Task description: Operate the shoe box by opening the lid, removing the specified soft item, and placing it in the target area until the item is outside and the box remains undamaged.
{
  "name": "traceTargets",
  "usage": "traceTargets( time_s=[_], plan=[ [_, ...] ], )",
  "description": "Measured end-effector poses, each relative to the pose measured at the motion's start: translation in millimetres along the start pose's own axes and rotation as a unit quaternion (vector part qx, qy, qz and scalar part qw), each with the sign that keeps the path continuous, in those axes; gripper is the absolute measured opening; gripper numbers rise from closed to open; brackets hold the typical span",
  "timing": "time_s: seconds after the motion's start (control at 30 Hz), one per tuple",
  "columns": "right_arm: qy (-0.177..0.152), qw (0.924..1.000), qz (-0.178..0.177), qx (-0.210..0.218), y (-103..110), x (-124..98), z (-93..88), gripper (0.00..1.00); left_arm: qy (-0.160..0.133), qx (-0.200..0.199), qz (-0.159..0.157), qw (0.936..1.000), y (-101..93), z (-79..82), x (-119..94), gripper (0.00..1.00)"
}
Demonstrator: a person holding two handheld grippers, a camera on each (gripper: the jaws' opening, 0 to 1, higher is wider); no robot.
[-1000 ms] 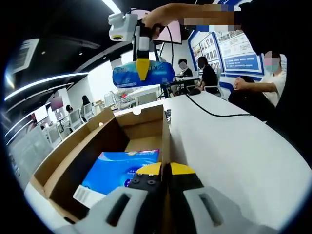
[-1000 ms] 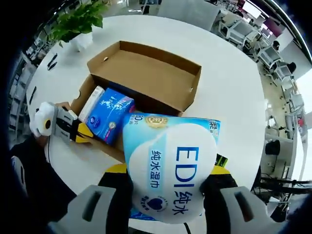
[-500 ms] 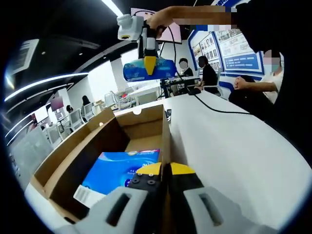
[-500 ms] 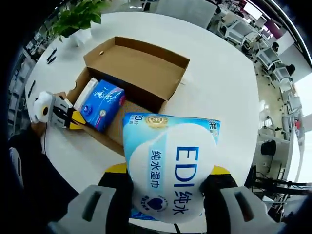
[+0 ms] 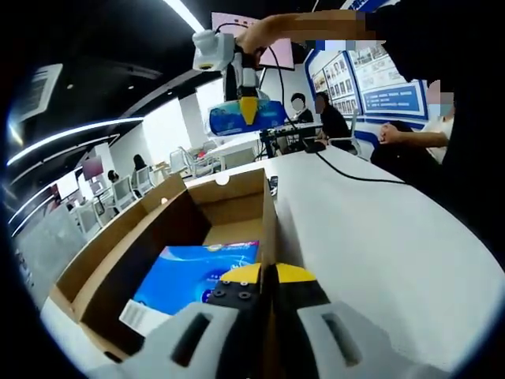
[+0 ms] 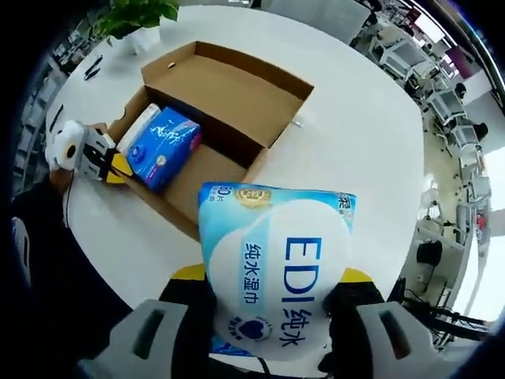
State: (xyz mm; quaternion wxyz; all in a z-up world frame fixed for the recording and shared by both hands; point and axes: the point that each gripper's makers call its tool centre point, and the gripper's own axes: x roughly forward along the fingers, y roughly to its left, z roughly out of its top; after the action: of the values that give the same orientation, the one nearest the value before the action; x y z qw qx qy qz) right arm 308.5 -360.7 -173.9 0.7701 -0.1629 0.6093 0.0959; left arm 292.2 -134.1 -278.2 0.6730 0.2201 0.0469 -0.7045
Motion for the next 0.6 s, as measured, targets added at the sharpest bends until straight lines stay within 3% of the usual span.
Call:
traceTargets(
  time_s=[0.43, 0.47, 0.53, 0.57, 0.6],
  plan=[
    [0.018, 0.9978, 0.001, -0.064, -17, 9, -19.9, 0.58, 0.002, 0.002, 0.001, 1.0000, 0.5, -2.8, 2, 0.04],
    [0.016, 0.9968, 0.002, -0.078, -11, 9, -25.1, 0.58, 0.003, 0.002, 0.001, 1.0000, 1.0, -3.2, 2, 0.04],
    [0.030, 0.9923, 0.018, -0.119, -20, 14, -37.7, 0.58, 0.005, 0.000, 0.003, 1.0000, 3.2, -4.3, 2, 0.04],
    [0.023, 0.9859, 0.022, -0.164, -22, 17, -37.0, 0.58, 0.006, 0.000, 0.003, 1.0000, 3.5, -4.5, 2, 0.04],
    [0.027, 0.9847, 0.020, -0.171, -22, 18, -38.6, 0.58, 0.006, 0.000, 0.003, 1.0000, 3.5, -4.5, 2, 0.04]
  ],
)
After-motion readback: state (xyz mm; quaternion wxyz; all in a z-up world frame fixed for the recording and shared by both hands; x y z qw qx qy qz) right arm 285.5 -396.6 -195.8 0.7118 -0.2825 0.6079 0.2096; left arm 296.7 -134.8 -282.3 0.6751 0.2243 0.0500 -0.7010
